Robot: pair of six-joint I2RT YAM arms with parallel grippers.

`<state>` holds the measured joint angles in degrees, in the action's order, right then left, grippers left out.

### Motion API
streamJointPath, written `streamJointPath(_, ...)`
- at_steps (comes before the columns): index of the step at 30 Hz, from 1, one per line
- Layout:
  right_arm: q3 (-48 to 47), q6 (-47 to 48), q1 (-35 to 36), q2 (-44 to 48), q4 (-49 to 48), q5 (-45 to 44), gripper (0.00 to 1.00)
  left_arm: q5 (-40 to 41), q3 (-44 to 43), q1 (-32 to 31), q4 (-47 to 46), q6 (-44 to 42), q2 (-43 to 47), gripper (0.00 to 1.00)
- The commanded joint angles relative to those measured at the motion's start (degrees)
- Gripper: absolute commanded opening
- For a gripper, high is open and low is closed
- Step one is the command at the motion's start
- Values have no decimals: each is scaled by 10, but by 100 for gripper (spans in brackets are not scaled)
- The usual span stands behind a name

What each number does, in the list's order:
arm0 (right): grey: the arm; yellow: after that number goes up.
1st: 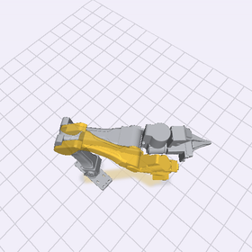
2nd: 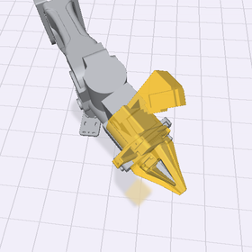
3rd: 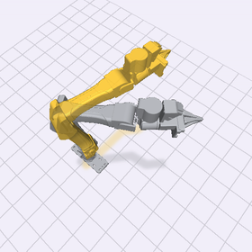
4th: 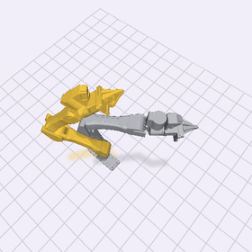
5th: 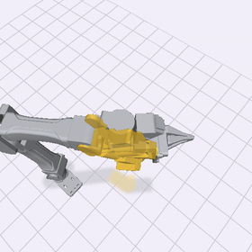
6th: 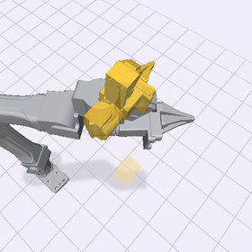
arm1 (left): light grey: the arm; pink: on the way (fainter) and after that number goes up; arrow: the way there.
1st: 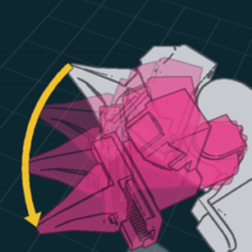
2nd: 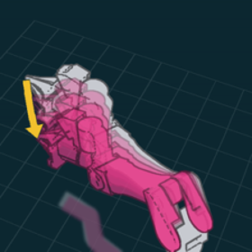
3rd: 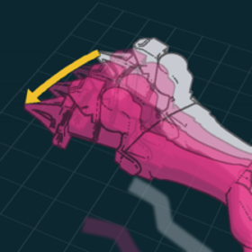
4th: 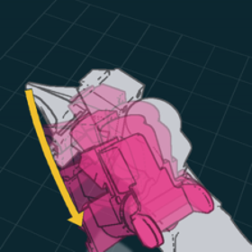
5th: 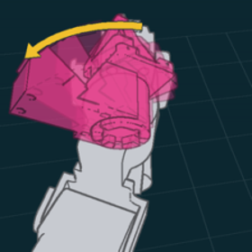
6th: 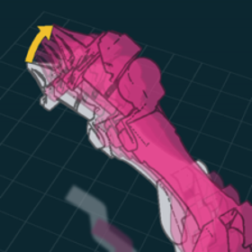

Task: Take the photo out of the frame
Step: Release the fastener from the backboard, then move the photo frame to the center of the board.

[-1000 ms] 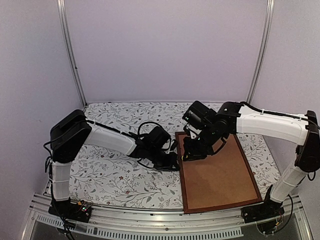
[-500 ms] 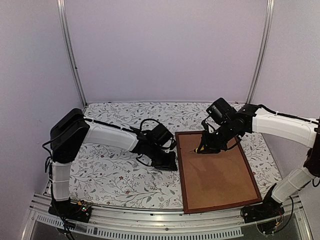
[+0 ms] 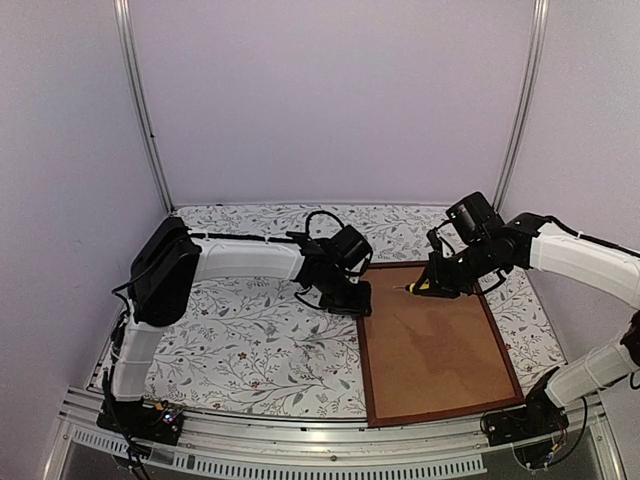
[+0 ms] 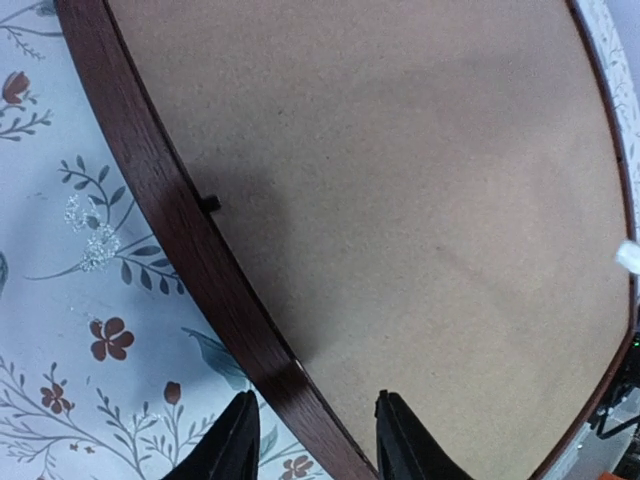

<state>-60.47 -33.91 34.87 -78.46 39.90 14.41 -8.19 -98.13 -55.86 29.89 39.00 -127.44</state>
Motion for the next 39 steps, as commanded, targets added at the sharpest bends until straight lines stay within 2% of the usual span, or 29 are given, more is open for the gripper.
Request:
streamJointPath(1,16,16,-11,29,-20,22,0,55,-55,-13,78,-22,-40,44)
streamJointPath(9,25,18,-19,43,-27,31,0,77,-90,-27,104,-30,-71,43)
streamJointPath(14,26,18,-20,40,-34,37,0,93,-86,-29,114,-34,-71,32)
streamJointPath(17,25,17,-20,35,-41,43,0,107,-63,-28,116,-38,-60,26)
streamJointPath(23,17,17,-20,21,-46,51,0,109,6,-17,94,-36,-18,20)
streamJointPath(39,18,13,-3,-50,-126,140,0,108,135,-11,46,-21,64,18)
